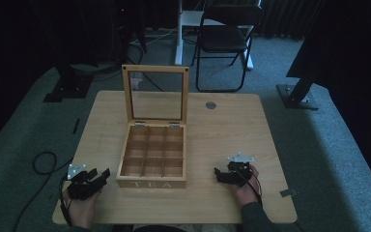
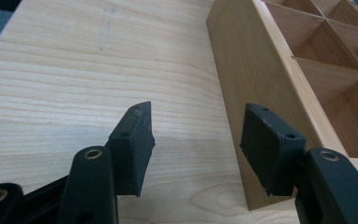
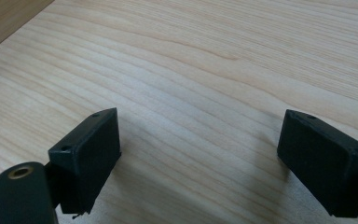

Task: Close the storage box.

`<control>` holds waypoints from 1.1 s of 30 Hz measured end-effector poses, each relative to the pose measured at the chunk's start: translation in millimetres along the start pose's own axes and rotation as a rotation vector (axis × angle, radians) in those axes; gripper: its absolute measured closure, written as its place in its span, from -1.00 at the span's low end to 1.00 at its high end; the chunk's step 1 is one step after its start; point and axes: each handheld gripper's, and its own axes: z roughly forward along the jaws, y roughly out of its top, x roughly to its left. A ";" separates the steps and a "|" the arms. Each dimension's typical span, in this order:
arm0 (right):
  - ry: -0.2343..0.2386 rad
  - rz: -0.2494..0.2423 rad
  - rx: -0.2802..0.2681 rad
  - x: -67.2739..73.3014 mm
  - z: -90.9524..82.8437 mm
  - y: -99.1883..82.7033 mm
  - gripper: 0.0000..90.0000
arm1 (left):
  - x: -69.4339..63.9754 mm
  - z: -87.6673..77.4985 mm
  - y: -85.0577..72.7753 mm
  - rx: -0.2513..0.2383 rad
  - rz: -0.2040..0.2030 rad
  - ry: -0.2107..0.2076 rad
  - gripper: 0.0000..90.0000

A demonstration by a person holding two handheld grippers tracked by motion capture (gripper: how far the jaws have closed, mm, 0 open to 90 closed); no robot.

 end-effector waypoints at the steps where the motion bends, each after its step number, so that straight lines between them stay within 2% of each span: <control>1: 0.010 -0.010 0.000 -0.5 -0.1 -0.1 -0.72 | -0.5 -1.3 1.9 -0.006 0.000 -0.002 -0.02; 9: 0.065 -0.063 0.001 -3.4 0.7 0.6 -0.74 | -3.3 -10.6 20.1 -0.034 0.040 -0.017 -0.02; 16: 0.068 -0.066 0.001 -3.7 0.8 0.7 -0.73 | -5.0 -16.4 42.1 -0.061 0.085 -0.022 -0.01; 18: 0.066 -0.065 0.001 -3.5 0.8 0.6 -0.73 | -7.0 -18.1 49.9 -0.070 0.096 -0.037 -0.01; 21: 0.067 -0.065 0.000 -3.6 0.8 0.6 -0.73 | -12.0 -18.8 60.2 -0.083 0.129 -0.039 -0.01; 25: 0.068 -0.065 0.000 -3.7 0.8 0.6 -0.73 | -15.2 -13.9 71.4 -0.084 0.168 -0.045 -0.02; 33: 0.065 -0.063 0.000 -3.3 0.6 0.4 -0.73 | -16.5 2.1 81.0 -0.064 0.182 -0.070 -0.01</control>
